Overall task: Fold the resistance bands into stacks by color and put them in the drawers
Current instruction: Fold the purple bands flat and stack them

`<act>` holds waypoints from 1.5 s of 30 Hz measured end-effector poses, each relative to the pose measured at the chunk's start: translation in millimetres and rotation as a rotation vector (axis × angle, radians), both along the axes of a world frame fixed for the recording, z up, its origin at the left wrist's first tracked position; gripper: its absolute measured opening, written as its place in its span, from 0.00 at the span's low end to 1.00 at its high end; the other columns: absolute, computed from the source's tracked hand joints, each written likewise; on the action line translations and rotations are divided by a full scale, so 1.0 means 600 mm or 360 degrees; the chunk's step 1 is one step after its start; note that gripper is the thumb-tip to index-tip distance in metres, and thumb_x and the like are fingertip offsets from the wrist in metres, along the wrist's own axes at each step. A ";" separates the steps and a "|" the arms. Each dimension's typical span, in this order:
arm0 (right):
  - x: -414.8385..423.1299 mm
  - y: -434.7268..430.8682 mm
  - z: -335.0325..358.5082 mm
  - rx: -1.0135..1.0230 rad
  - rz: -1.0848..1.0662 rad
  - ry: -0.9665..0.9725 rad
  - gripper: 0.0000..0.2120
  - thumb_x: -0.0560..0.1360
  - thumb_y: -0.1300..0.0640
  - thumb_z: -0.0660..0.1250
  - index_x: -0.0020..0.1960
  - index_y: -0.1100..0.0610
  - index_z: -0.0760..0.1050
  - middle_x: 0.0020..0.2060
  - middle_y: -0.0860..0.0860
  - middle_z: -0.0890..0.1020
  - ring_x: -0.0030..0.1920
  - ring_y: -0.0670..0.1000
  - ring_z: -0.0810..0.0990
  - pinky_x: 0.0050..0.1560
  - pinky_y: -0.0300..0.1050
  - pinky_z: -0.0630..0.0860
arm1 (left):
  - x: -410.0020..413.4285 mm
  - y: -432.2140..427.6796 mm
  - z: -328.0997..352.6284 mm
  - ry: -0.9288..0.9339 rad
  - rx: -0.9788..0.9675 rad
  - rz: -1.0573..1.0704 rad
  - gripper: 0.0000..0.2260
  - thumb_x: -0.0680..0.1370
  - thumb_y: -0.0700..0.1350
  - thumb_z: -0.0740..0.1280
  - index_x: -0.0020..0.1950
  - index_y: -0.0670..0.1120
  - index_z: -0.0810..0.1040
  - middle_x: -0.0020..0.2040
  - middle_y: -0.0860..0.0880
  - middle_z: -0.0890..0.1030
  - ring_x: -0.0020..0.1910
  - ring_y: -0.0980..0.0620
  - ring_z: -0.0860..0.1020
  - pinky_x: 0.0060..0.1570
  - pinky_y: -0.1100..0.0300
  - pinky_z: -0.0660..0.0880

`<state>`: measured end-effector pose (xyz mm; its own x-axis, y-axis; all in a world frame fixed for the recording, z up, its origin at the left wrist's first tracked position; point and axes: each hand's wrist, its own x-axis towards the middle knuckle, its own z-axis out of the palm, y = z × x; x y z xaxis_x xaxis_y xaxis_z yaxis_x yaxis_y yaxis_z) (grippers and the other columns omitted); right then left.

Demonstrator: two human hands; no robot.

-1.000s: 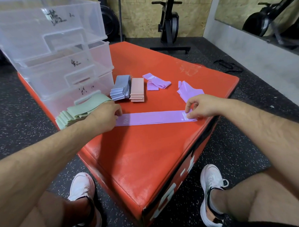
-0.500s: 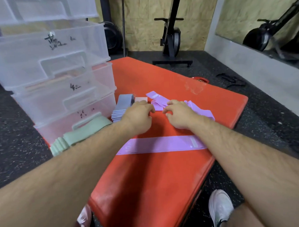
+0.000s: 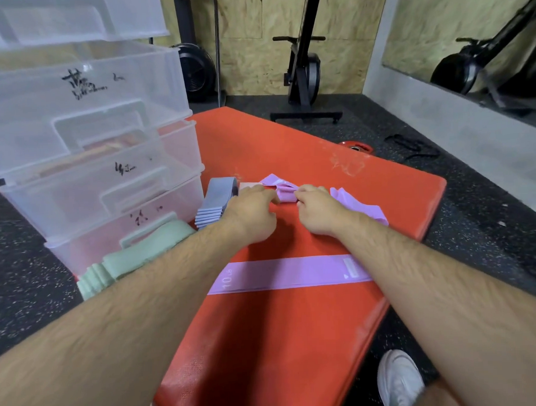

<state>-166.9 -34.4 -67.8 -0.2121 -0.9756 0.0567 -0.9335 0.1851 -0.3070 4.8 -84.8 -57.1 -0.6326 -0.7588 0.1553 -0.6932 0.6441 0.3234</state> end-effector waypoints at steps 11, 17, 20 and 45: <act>0.005 0.142 0.093 -0.0482 0.0413 -0.0151 0.20 0.81 0.68 0.59 0.72 0.68 0.69 0.73 0.58 0.69 0.74 0.53 0.66 0.66 0.19 0.48 | -0.009 0.070 0.047 0.1059 0.1198 0.0388 0.15 0.82 0.56 0.59 0.66 0.51 0.70 0.51 0.43 0.81 0.40 0.45 0.82 0.42 0.55 0.78; 0.011 0.190 0.107 -0.0658 0.0562 -0.0134 0.20 0.80 0.66 0.60 0.71 0.64 0.73 0.73 0.54 0.71 0.72 0.49 0.69 0.72 0.29 0.56 | -0.009 0.123 0.087 0.1719 0.1854 0.0255 0.10 0.85 0.48 0.56 0.56 0.44 0.73 0.37 0.45 0.81 0.33 0.47 0.82 0.52 0.49 0.79; 0.010 0.201 0.111 -0.0737 0.0575 -0.0101 0.18 0.77 0.66 0.61 0.65 0.63 0.79 0.69 0.53 0.76 0.69 0.49 0.73 0.71 0.31 0.61 | -0.005 0.118 0.085 0.1875 0.1612 0.0332 0.09 0.83 0.40 0.61 0.55 0.37 0.78 0.41 0.43 0.81 0.28 0.55 0.79 0.35 0.61 0.80; 0.066 0.104 0.109 -0.0245 0.0122 -0.1450 0.15 0.70 0.53 0.75 0.52 0.61 0.78 0.45 0.58 0.83 0.46 0.53 0.80 0.56 0.57 0.78 | 0.048 0.117 0.101 0.1672 0.0956 0.0097 0.26 0.69 0.31 0.72 0.62 0.51 0.73 0.59 0.49 0.75 0.48 0.53 0.77 0.44 0.59 0.76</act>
<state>-127.4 27.7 -2.7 -0.1733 -0.9844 0.0300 -0.3280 0.0290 -0.9442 33.7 -14.3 3.6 -0.3702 -0.9105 0.1841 0.0629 0.1732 0.9829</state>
